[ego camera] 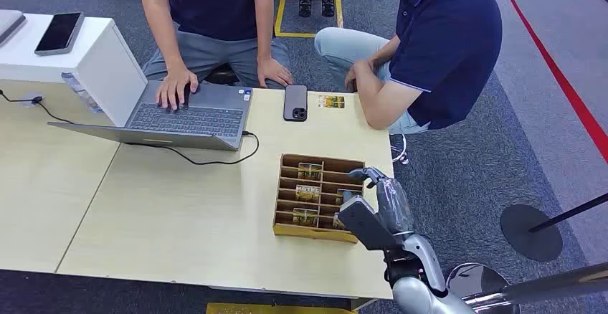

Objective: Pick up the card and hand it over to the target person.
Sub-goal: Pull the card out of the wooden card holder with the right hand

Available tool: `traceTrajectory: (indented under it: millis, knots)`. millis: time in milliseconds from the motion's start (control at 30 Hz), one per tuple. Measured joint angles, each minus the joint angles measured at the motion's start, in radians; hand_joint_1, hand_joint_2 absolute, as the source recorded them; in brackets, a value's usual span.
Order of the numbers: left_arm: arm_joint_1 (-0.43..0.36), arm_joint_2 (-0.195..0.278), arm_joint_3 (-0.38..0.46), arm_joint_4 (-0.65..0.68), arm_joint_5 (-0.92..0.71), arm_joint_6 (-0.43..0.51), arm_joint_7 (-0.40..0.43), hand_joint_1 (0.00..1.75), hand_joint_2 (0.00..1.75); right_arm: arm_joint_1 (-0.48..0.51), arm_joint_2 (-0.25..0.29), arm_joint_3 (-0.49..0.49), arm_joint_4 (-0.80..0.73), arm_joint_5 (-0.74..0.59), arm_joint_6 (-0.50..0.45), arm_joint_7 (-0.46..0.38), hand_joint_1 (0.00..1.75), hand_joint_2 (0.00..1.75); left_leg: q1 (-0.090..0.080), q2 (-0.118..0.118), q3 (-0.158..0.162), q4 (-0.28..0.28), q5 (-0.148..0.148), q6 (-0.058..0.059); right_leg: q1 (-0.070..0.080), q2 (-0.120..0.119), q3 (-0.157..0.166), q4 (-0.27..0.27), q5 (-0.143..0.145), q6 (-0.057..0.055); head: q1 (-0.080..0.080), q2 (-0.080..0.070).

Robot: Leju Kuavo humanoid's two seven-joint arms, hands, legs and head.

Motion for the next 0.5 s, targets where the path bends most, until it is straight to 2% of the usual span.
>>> traceTrajectory:
  millis: [233,300,367,500]
  knots:
    - [0.000,0.000,0.000,0.000,0.000,0.000,0.000,0.00,0.00,0.000,0.000,0.000,0.000,0.000,0.000,0.000,0.93,1.75,0.000,0.000,0.000,0.000,0.000,0.000,0.000,0.000,0.000,0.000,0.000,0.000,0.000,0.000]
    - [0.000,0.000,-0.002,0.000,-0.002,0.000,0.001,0.00,0.00,-0.001,0.000,0.001,0.001,0.014,-0.005,0.002,0.52,1.75,0.000,0.000,0.001,0.000,0.000,0.000,0.000,0.000,0.000,0.000,0.000,-0.001,0.000,0.000]
    - [-0.002,-0.001,-0.009,0.000,-0.008,0.000,0.007,0.00,0.00,-0.006,0.005,0.009,0.013,0.099,-0.020,0.038,0.06,1.75,0.000,0.000,0.001,-0.001,0.000,0.000,0.000,0.000,0.001,-0.001,0.000,-0.001,0.000,0.000]
    - [-0.007,-0.006,-0.028,-0.001,-0.025,0.002,0.028,0.00,0.00,-0.019,0.028,0.044,0.065,0.421,-0.037,0.203,0.00,1.75,0.000,0.000,0.001,-0.001,0.000,0.000,0.000,0.000,0.000,-0.001,0.000,-0.001,0.000,0.000]
